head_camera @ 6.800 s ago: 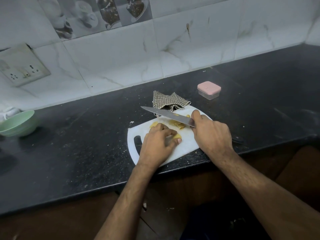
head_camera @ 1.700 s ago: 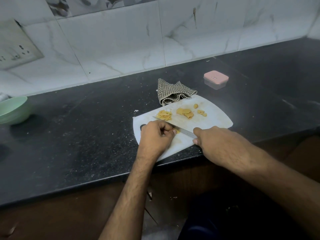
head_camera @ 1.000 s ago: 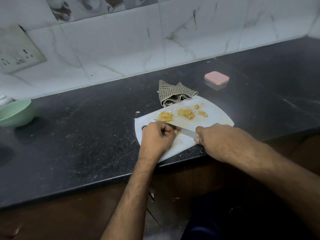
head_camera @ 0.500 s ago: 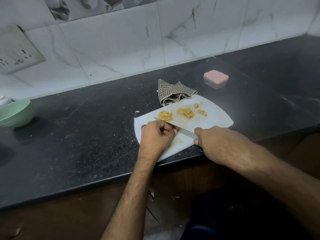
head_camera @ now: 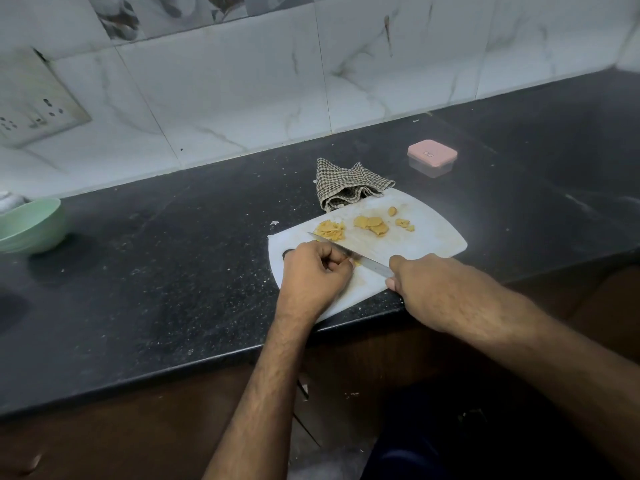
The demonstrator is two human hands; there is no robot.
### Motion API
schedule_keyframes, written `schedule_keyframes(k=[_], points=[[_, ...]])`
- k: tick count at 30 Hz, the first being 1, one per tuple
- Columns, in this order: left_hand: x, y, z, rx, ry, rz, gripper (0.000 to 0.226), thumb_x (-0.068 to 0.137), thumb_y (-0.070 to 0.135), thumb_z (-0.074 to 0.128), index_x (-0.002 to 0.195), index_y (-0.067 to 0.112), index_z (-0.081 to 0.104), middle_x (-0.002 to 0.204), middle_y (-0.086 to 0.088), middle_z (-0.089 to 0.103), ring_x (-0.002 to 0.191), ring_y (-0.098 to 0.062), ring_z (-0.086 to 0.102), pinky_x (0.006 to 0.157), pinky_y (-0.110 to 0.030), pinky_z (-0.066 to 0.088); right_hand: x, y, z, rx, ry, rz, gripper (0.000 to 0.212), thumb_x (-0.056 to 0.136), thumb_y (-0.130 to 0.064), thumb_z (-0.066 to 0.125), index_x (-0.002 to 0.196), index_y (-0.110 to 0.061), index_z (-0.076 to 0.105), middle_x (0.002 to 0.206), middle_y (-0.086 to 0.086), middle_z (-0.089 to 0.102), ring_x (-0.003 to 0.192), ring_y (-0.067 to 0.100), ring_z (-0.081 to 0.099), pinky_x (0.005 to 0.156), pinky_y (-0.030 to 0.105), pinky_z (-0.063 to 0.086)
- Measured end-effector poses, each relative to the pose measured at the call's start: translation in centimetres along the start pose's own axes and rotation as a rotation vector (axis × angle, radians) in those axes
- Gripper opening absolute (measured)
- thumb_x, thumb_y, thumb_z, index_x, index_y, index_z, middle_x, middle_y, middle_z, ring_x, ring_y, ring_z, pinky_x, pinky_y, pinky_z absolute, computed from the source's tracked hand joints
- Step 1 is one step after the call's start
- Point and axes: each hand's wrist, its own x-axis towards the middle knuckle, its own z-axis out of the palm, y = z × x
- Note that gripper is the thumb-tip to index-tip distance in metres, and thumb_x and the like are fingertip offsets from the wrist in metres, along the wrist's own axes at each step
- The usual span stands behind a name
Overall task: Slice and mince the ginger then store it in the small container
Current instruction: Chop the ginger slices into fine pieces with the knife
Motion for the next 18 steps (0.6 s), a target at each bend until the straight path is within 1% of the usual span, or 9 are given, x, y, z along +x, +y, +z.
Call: schedule_keyframes(k=[2, 3, 5, 7, 9, 11, 14, 18], points=[[0.0, -0.1, 0.0, 0.017, 0.005, 0.005, 0.023, 0.082, 0.011, 0.074, 0.06, 0.018, 0.067, 0.057, 0.013, 0.064, 0.054, 0.003, 0.054, 0.057, -0.008, 0.038, -0.1, 0.0, -0.4, -0.002, -0.012, 0.005, 0.027, 0.109, -0.036, 0.031, 0.123, -0.017, 0.044, 0.082, 0.0, 0.046, 0.07, 0.012, 0.043, 0.07, 0.034, 0.042], [0.0, -0.1, 0.0, 0.02, 0.003, 0.007, 0.021, 0.081, 0.011, 0.073, 0.061, 0.017, 0.068, 0.06, 0.01, 0.066, 0.055, 0.003, 0.055, 0.06, -0.011, 0.04, -0.3, 0.0, -0.7, -0.006, -0.022, 0.015, 0.028, 0.109, -0.036, 0.032, 0.125, -0.017, 0.044, 0.083, 0.0, 0.045, 0.072, 0.013, 0.043, 0.072, 0.034, 0.041], [0.1, -0.1, 0.0, 0.011, -0.002, 0.011, 0.018, 0.08, 0.011, 0.073, 0.063, 0.015, 0.07, 0.064, 0.007, 0.069, 0.056, 0.002, 0.056, 0.066, -0.017, 0.044, -0.7, -0.1, -1.8, -0.028, -0.051, 0.042, 0.029, 0.109, -0.033, 0.034, 0.13, -0.015, 0.044, 0.09, 0.001, 0.045, 0.081, 0.018, 0.045, 0.075, 0.034, 0.039], [0.2, -0.2, -0.1, 0.006, -0.008, 0.009, 0.019, 0.082, 0.012, 0.074, 0.064, 0.015, 0.07, 0.065, 0.008, 0.069, 0.056, 0.002, 0.056, 0.066, -0.016, 0.043, -1.1, -0.2, -2.2, -0.059, -0.064, 0.048, 0.029, 0.109, -0.03, 0.037, 0.132, -0.015, 0.044, 0.094, 0.003, 0.044, 0.088, 0.021, 0.045, 0.077, 0.034, 0.039], [0.2, -0.4, -0.1, 0.007, -0.012, 0.008, 0.022, 0.084, 0.013, 0.076, 0.064, 0.019, 0.069, 0.063, 0.014, 0.067, 0.056, 0.004, 0.055, 0.062, -0.011, 0.04, -1.4, -0.2, -1.8, -0.066, -0.039, 0.03, 0.024, 0.108, -0.027, 0.038, 0.127, -0.015, 0.046, 0.085, 0.0, 0.043, 0.084, 0.021, 0.046, 0.075, 0.035, 0.039], [0.2, -0.4, 0.0, 0.009, -0.015, 0.011, 0.027, 0.085, 0.013, 0.076, 0.062, 0.023, 0.067, 0.06, 0.022, 0.063, 0.055, 0.006, 0.054, 0.061, -0.01, 0.037, -1.3, -0.2, -1.0, -0.036, -0.017, 0.012, 0.021, 0.108, -0.028, 0.035, 0.122, -0.015, 0.046, 0.079, -0.001, 0.043, 0.077, 0.019, 0.047, 0.072, 0.035, 0.04], [0.1, -0.3, 0.0, 0.023, -0.012, 0.022, 0.031, 0.085, 0.012, 0.075, 0.059, 0.025, 0.063, 0.058, 0.027, 0.061, 0.055, 0.005, 0.053, 0.058, -0.007, 0.036, -0.7, -0.4, -0.1, 0.008, -0.002, -0.003, 0.024, 0.109, -0.033, 0.029, 0.119, -0.017, 0.043, 0.081, 0.0, 0.047, 0.068, 0.011, 0.045, 0.067, 0.033, 0.04], [0.0, -0.2, 0.0, 0.027, -0.011, 0.032, 0.031, 0.085, 0.01, 0.074, 0.059, 0.024, 0.063, 0.056, 0.026, 0.06, 0.055, 0.006, 0.053, 0.056, -0.006, 0.037, -0.4, -0.5, 0.0, 0.017, 0.012, -0.008, 0.027, 0.109, -0.036, 0.028, 0.12, -0.017, 0.044, 0.083, -0.001, 0.047, 0.072, 0.012, 0.046, 0.068, 0.033, 0.041]])
